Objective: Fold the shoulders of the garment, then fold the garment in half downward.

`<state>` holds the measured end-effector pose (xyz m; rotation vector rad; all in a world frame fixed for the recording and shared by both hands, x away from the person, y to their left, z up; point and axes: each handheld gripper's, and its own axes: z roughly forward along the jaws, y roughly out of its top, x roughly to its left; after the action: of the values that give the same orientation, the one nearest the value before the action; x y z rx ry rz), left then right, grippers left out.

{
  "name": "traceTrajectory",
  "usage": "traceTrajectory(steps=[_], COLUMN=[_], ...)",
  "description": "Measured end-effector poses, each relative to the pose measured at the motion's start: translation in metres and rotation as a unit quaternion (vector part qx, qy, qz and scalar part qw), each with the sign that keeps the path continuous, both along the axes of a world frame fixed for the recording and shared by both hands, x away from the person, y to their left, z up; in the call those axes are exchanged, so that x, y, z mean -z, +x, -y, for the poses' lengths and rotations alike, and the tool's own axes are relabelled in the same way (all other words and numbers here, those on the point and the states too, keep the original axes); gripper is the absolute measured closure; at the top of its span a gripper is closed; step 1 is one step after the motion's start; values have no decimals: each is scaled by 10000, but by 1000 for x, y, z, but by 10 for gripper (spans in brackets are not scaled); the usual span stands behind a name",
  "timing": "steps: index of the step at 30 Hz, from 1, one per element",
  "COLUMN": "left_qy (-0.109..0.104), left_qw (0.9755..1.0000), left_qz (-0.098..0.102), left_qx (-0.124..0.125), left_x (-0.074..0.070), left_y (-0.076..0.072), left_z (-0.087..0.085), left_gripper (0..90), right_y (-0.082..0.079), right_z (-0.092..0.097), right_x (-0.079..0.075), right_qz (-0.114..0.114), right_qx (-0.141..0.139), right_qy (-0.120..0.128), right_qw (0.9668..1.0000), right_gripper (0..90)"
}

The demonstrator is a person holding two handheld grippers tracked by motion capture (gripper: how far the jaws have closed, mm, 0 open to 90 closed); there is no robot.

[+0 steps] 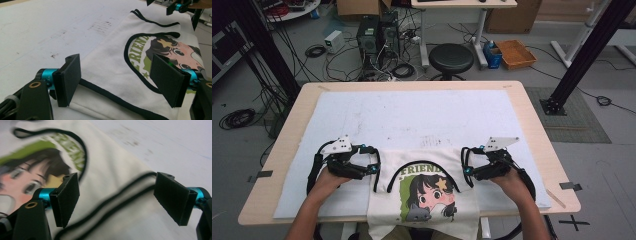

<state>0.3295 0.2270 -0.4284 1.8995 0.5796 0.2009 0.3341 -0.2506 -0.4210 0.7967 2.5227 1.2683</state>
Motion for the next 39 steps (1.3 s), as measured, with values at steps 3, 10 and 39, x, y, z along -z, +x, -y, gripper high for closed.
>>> traceTrajectory(steps=[3,10,39], left_qy=[-25,-20,-164], left_qw=[10000,10000,9997], left_qz=[11,24,65], left_qx=[-21,-50,-150], left_x=[1,0,-3], left_y=[0,-1,5], left_z=[-2,-4,-4], left_gripper=[254,254,254], right_y=[-2,-4,3], right_z=[-14,-27,-22], right_x=[-1,0,-2], right_qz=[-47,-84,-13], right_qx=[-299,-585,-290], right_qy=[240,498,419], right_qw=[9993,9970,9987], right_gripper=[204,204,205])
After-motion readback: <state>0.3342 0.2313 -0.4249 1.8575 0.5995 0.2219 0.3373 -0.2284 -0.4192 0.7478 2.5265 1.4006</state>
